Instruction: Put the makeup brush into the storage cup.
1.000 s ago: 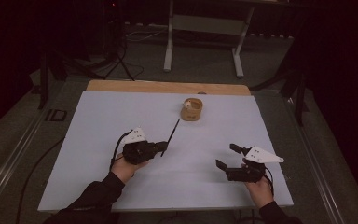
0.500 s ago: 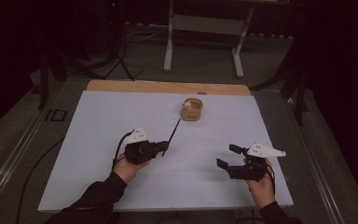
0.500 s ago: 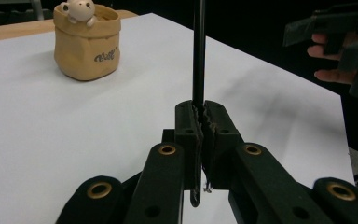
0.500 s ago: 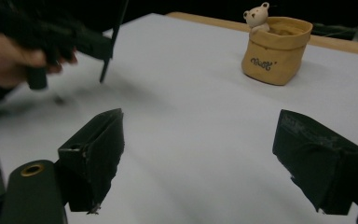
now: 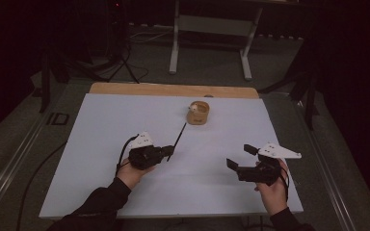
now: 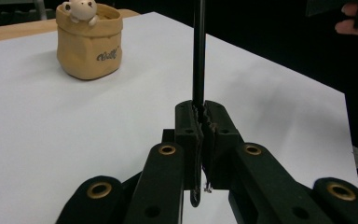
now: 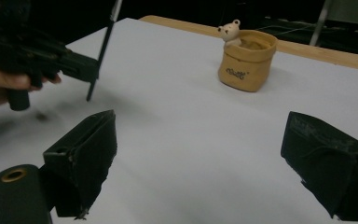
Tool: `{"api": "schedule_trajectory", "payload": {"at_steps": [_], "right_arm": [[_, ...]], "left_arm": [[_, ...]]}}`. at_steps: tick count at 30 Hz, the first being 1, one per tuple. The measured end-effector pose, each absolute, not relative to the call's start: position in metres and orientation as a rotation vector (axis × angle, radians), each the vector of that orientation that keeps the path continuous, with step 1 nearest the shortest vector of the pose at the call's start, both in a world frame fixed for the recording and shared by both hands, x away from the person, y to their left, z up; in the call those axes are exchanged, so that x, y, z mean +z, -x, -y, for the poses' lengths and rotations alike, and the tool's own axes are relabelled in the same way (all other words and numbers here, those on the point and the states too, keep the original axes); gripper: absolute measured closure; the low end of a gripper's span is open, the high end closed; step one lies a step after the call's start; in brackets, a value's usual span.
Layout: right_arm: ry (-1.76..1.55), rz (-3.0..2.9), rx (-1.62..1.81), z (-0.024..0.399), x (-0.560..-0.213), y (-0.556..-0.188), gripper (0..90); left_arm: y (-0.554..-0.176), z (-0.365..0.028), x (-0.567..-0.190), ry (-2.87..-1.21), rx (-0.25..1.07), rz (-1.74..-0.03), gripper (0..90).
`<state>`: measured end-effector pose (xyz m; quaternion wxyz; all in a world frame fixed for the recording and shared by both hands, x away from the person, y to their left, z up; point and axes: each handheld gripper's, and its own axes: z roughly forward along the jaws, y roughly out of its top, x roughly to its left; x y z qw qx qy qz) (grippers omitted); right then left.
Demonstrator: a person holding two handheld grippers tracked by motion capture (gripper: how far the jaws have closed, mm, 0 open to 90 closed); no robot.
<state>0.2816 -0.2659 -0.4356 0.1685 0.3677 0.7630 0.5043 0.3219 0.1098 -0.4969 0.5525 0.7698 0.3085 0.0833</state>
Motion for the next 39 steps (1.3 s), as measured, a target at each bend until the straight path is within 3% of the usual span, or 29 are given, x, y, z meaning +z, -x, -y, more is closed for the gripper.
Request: {"api": "schedule_trajectory", "payload": {"at_steps": [25,39], "right_arm": [[-1.068,-2.144,1.451,0.194,-0.397,-0.297,10.5],[-1.171,-2.182,1.467,0.161,-0.391,-0.317,18.4]], "left_arm": [[-0.323,-0.108,-0.497,-1.813,0.161,-0.73,85.7],[-0.322,-0.108,-0.494,-1.8,0.167,-0.719,85.8]]}}
